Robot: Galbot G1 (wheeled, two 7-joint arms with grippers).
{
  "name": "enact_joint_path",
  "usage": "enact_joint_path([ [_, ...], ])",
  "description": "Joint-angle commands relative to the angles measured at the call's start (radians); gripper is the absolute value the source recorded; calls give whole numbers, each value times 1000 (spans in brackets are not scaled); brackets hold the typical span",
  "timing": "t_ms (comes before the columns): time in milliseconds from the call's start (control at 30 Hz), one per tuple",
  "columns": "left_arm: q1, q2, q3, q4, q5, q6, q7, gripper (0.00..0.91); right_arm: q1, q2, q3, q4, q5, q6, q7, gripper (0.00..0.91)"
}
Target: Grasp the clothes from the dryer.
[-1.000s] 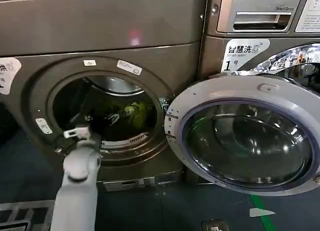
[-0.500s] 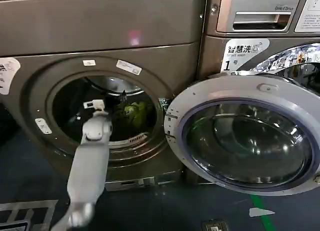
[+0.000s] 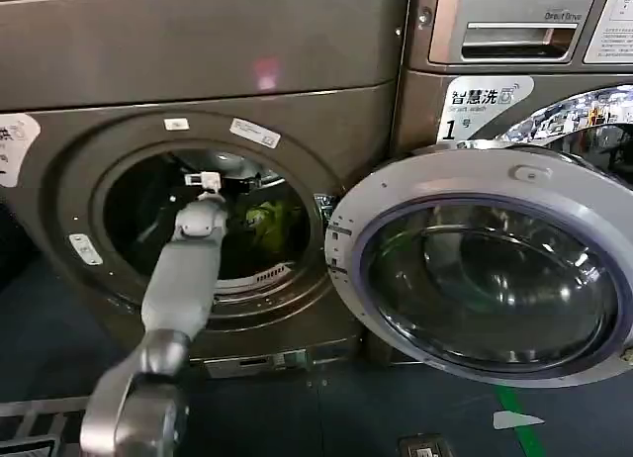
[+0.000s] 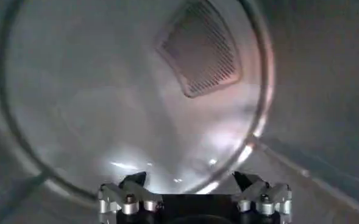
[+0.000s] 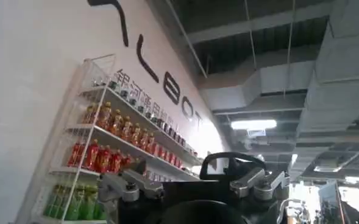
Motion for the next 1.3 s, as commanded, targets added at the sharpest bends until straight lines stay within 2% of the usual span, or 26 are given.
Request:
enact_joint_path([
  [33, -179, 66, 277, 266, 211, 11, 470, 907, 1, 1, 2, -2, 2, 0, 0, 907],
  [233, -218, 88, 451, 362, 326, -113, 638, 907, 7, 2, -2, -6, 0, 1, 0, 907],
  [333, -232, 97, 504, 401, 358, -201, 688, 907, 9, 2, -3, -12, -3, 3, -2, 907],
  [500, -254, 105, 582, 441, 464, -288, 760, 907, 13, 1, -7, -15, -13, 3, -5, 907],
  [633, -257, 117, 657, 440, 556, -316, 810, 907, 21, -4, -18, -12, -22, 0, -5, 907],
  [833, -265, 114, 690, 449, 675, -362, 807, 907, 30, -2, -44, -5, -32, 3, -8, 907],
  [1300, -239, 67, 698, 474, 740, -333, 737, 907, 42, -8, -57, -5, -43, 5, -11, 907],
])
